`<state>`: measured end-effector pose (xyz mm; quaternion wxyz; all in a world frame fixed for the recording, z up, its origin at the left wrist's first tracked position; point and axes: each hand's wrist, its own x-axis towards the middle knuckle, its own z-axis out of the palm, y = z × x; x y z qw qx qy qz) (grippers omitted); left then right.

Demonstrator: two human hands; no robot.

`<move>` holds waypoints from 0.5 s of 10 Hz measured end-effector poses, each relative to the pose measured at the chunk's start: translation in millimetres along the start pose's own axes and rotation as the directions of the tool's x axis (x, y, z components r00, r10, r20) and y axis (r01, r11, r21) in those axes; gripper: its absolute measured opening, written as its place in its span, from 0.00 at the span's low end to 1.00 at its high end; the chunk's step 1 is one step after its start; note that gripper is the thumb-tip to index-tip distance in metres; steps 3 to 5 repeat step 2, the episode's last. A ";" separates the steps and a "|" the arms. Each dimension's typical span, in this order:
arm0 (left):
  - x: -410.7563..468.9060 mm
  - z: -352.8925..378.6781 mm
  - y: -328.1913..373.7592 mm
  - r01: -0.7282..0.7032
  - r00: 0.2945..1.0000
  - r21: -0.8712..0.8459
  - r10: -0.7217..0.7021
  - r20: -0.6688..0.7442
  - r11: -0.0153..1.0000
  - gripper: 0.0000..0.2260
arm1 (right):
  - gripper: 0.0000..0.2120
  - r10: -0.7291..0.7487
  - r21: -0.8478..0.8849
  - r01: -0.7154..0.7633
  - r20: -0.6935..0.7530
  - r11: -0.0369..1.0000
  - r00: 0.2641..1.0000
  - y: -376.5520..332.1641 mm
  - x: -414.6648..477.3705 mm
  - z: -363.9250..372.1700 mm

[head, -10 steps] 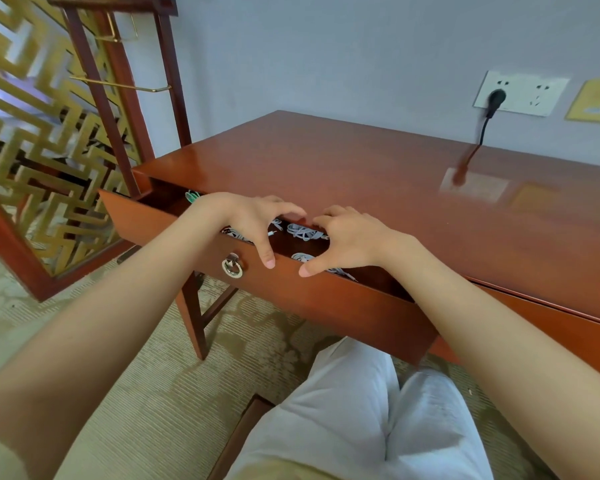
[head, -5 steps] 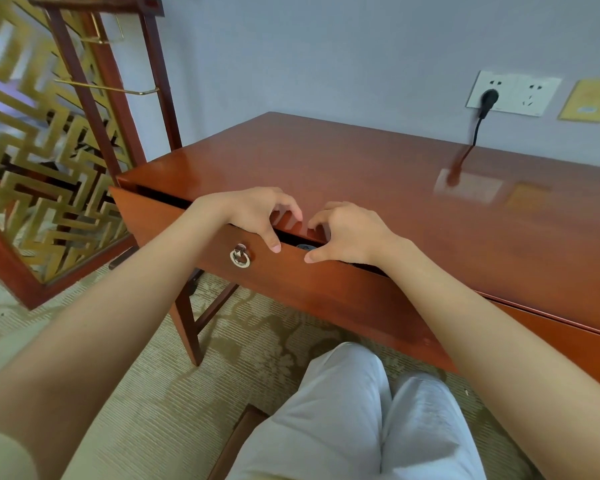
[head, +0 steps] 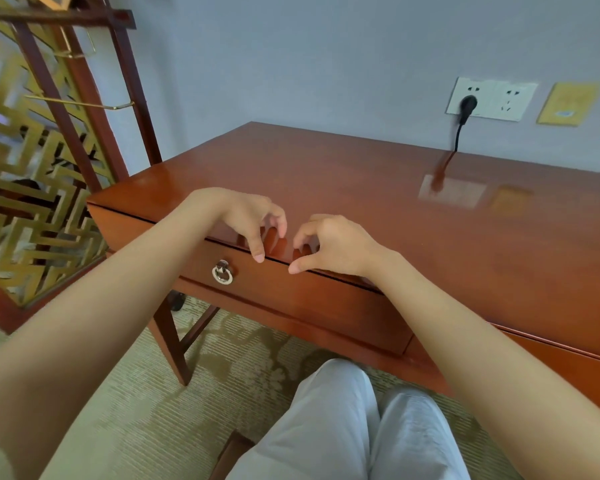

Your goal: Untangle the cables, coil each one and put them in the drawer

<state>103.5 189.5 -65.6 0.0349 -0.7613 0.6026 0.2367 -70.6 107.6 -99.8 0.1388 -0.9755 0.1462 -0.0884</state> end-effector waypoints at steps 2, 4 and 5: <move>40.5 -46.3 46.5 0.083 0.993 0.168 -0.096 0.070 0.982 0.21 | 0.09 0.193 -0.008 -0.193 -0.023 0.981 0.981 48.2 5.5 -40.1; 40.5 -46.3 46.5 0.083 0.993 0.168 -0.096 0.070 0.982 0.21 | 0.09 0.193 -0.008 -0.193 -0.023 0.981 0.981 48.2 5.5 -40.1; 40.5 -46.3 46.5 0.083 0.993 0.168 -0.096 0.070 0.982 0.21 | 0.09 0.193 -0.008 -0.193 -0.023 0.981 0.981 48.2 5.5 -40.1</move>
